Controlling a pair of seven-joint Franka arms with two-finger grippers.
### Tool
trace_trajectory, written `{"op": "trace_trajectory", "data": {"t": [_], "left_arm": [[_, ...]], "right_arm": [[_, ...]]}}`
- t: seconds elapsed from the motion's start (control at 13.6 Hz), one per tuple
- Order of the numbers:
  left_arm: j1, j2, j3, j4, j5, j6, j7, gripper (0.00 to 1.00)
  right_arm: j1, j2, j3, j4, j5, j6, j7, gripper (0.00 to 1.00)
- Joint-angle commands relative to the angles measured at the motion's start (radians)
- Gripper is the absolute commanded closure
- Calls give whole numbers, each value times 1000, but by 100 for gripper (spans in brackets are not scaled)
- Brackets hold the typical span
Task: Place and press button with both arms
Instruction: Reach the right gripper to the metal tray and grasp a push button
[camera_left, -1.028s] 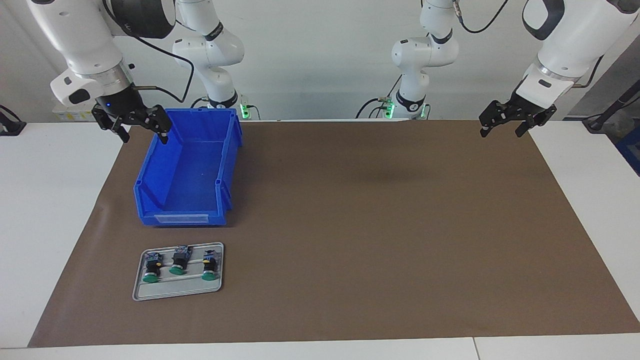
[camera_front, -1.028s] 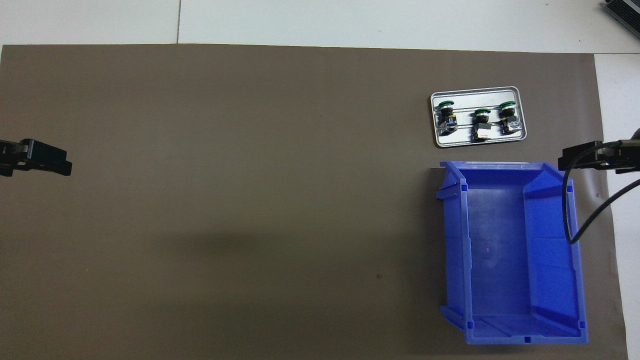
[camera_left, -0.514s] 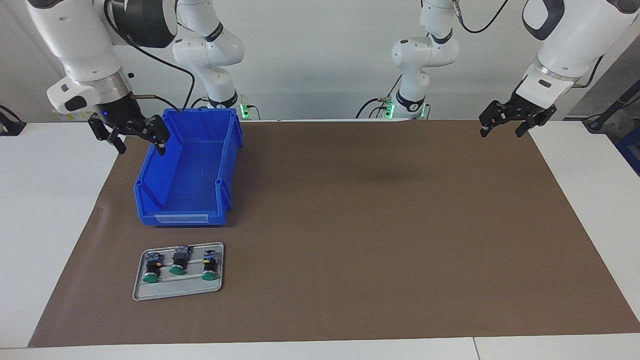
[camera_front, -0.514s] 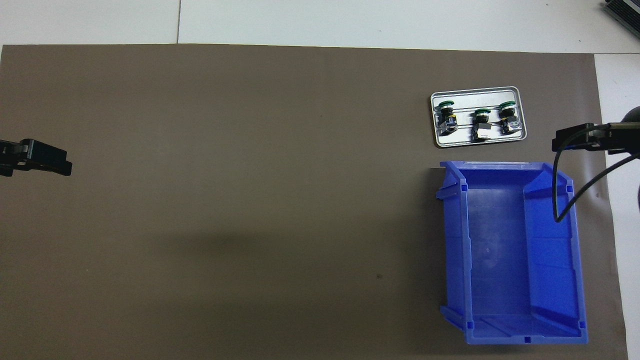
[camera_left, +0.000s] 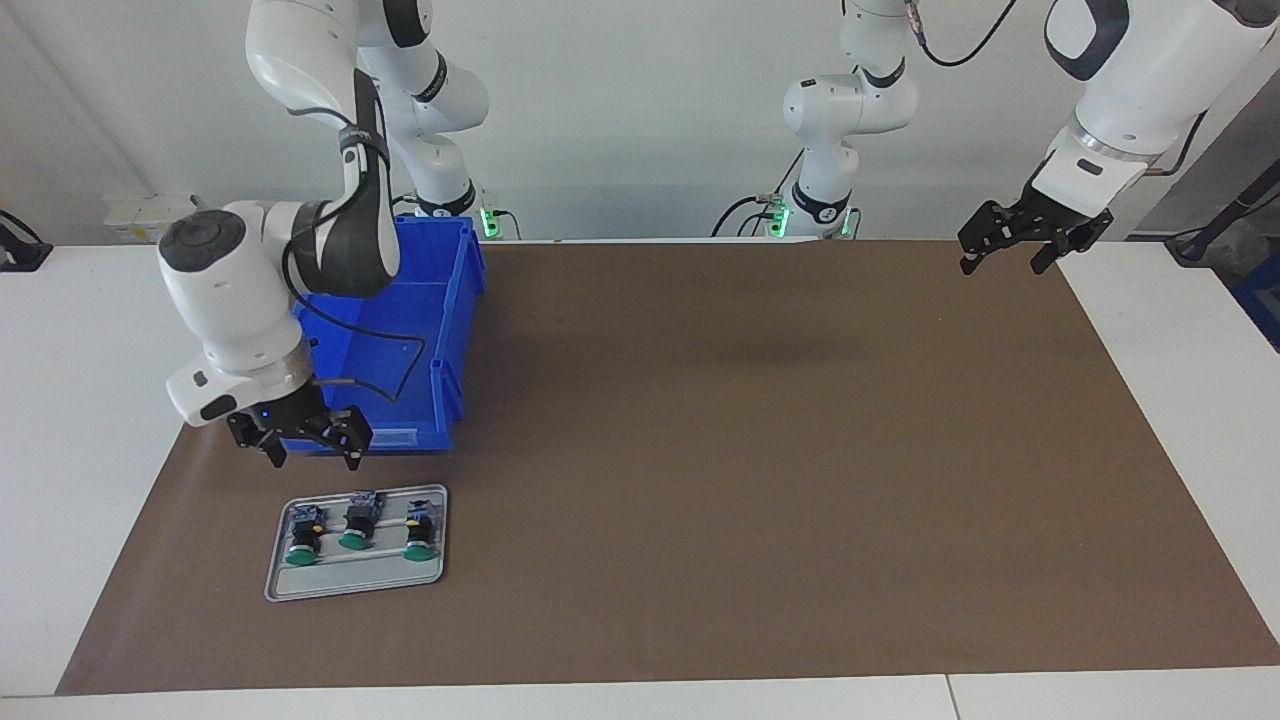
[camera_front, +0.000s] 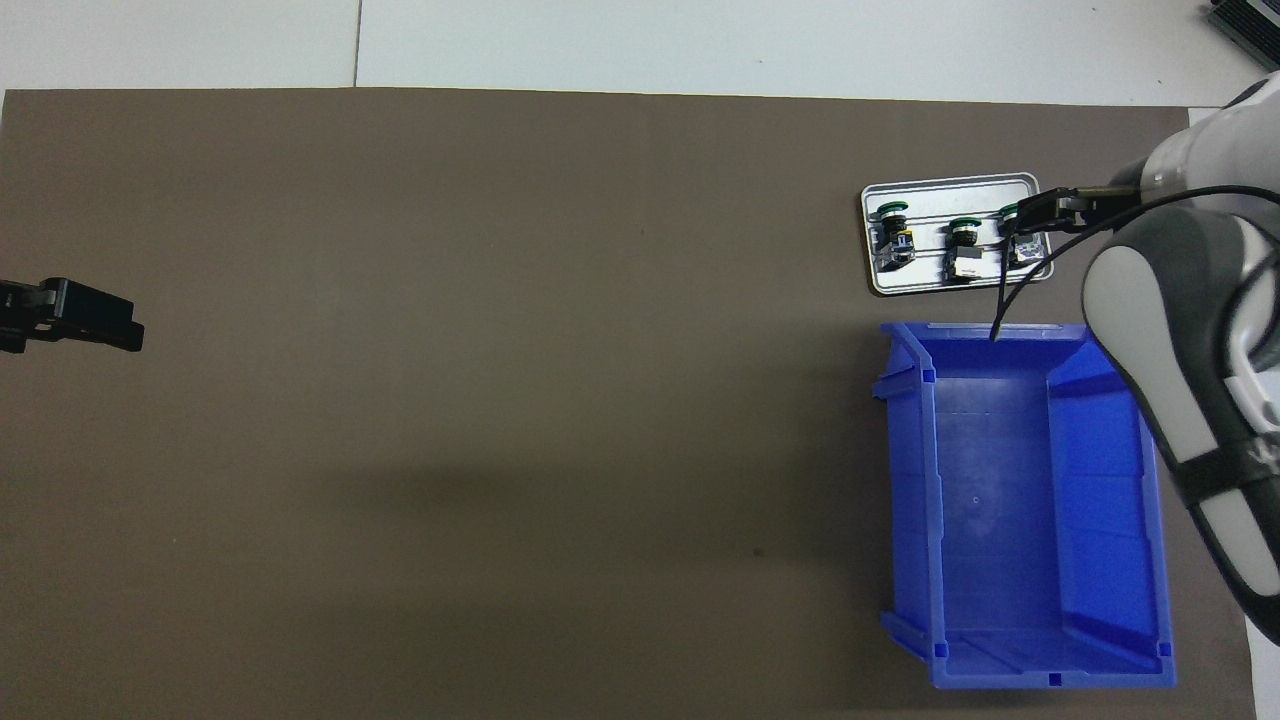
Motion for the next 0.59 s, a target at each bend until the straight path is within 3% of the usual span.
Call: {"op": "trace_trajectory", "data": {"t": [0.0, 0.15, 0.51], "left_arm": [[6, -11, -4, -13, 1, -8, -6, 0], [6, -11, -4, -13, 1, -8, -6, 0], [6, -11, -4, -13, 1, -8, -6, 0]], "right_arm": [[-10, 79, 3, 23, 29, 58, -7, 0], [-16, 120, 8, 0, 31, 142, -12, 1], [-8, 153, 8, -50, 129, 211, -22, 8]]}}
